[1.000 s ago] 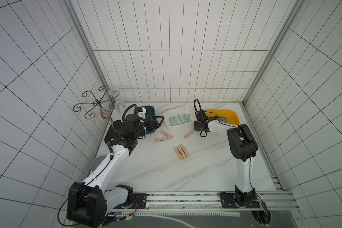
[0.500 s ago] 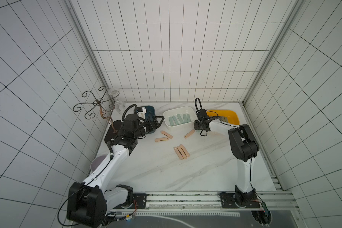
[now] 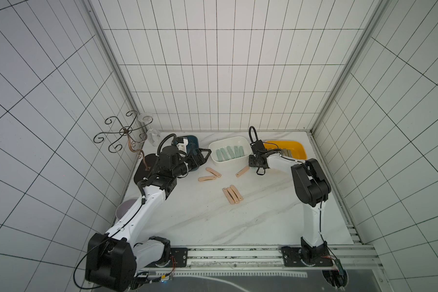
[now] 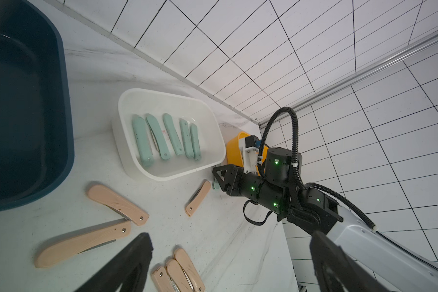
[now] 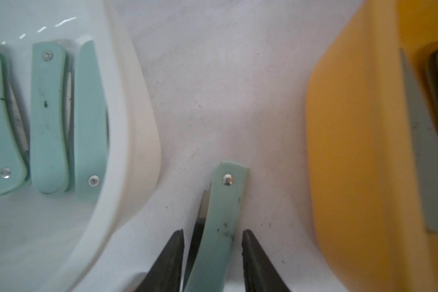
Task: Place the fruit knives into the storage box by color
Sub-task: Pick up the fruit knife from the center of the board.
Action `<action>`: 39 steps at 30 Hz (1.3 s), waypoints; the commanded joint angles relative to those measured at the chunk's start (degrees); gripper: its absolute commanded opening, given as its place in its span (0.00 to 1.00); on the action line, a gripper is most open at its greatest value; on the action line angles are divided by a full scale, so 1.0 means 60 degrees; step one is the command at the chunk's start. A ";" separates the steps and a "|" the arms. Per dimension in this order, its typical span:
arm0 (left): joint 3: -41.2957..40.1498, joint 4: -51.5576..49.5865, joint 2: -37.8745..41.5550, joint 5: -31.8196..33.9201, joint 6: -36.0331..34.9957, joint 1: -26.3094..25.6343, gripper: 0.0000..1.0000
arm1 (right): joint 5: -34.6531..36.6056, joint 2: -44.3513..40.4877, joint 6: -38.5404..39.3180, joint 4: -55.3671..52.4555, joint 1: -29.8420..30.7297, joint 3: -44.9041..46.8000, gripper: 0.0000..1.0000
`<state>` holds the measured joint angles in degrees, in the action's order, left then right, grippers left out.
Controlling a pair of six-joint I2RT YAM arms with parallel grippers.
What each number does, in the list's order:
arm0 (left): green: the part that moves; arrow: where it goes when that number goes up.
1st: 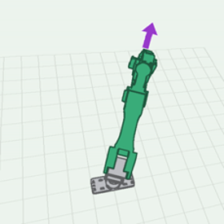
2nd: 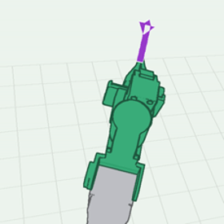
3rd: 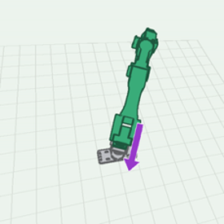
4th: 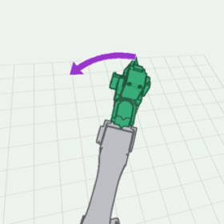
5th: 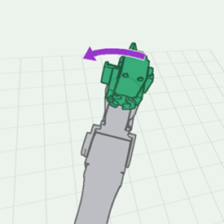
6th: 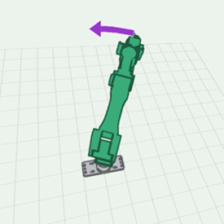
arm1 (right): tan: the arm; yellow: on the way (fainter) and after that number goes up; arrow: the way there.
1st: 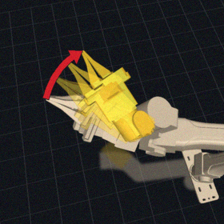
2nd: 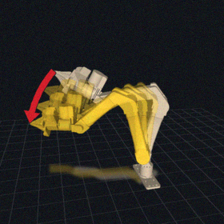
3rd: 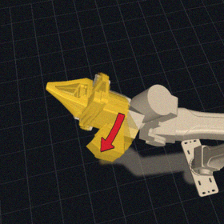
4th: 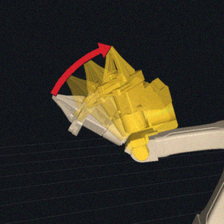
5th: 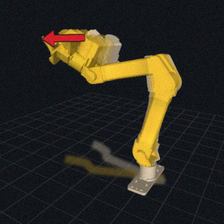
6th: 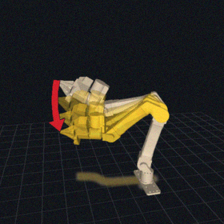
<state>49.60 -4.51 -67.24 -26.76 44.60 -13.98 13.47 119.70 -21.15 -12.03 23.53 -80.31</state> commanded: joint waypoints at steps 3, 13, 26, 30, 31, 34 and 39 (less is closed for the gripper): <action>0.0082 0.0190 0.0114 0.0135 0.0052 -0.0080 0.97 | 0.0244 0.0377 0.0181 -0.0148 0.0004 0.0035 0.38; 0.0111 0.0166 0.0133 0.0192 0.0052 -0.0107 0.97 | 0.0230 0.0439 0.0258 -0.0151 0.0004 0.0110 0.29; 0.0199 0.0193 -0.0021 0.0229 0.0052 -0.0176 0.97 | -0.0352 -0.1200 0.0040 0.0510 -0.0098 0.1494 0.23; 0.0214 0.0224 -0.0098 0.0234 0.0051 -0.0183 0.97 | -0.0537 -0.1852 -0.0071 0.0690 -0.0150 0.2033 0.23; 0.0214 0.0239 -0.0108 0.0232 0.0052 -0.0191 0.97 | -0.0573 -0.2012 -0.0097 0.0722 -0.0168 0.2161 0.23; 0.0229 0.0270 -0.0167 0.0250 0.0050 -0.0211 0.97 | -0.0721 -0.2562 -0.0207 0.0807 -0.0250 0.2543 0.23; 0.0258 0.0385 -0.0336 0.0307 0.0066 -0.0209 0.97 | -0.1005 -0.3639 -0.0335 0.0934 -0.0446 0.3049 0.23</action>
<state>49.60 -4.05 -68.14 -25.74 44.62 -14.96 8.99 101.54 -22.13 -7.88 21.74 -65.43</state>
